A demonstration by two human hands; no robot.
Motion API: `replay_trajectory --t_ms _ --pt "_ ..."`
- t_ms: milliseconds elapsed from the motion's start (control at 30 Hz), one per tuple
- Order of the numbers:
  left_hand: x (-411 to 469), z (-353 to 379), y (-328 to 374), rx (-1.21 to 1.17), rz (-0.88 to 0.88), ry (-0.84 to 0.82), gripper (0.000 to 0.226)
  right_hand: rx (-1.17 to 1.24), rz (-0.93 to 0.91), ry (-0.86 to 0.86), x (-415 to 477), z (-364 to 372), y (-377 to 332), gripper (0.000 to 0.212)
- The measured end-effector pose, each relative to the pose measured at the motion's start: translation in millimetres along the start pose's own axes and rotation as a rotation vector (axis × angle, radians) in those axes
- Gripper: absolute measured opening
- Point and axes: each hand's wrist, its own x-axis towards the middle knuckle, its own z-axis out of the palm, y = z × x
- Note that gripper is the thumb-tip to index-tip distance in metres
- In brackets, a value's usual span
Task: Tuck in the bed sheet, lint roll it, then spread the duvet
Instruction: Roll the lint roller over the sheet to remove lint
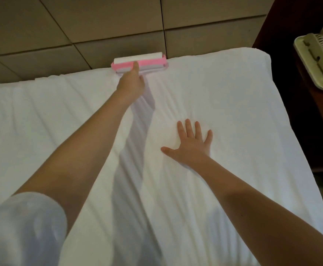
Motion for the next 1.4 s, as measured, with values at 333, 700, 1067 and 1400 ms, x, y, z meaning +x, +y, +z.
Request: replay_trajectory --t_ms 333,700,1067,1400 --pt "-104 -3 -5 0.218 -0.054 -0.065 0.053 0.013 0.004 -0.007 5 -1 -1 0.094" --pt "-95 6 -7 -0.002 -0.017 0.017 0.054 0.219 -0.113 0.126 -23 -5 22 0.063" --pt "-187 2 -32 0.207 -0.009 -0.105 0.054 0.082 -0.168 0.085 -66 20 19 0.066" --pt "-199 45 -35 0.006 -0.024 0.049 0.059 0.040 -0.172 0.065 -85 31 25 0.067"
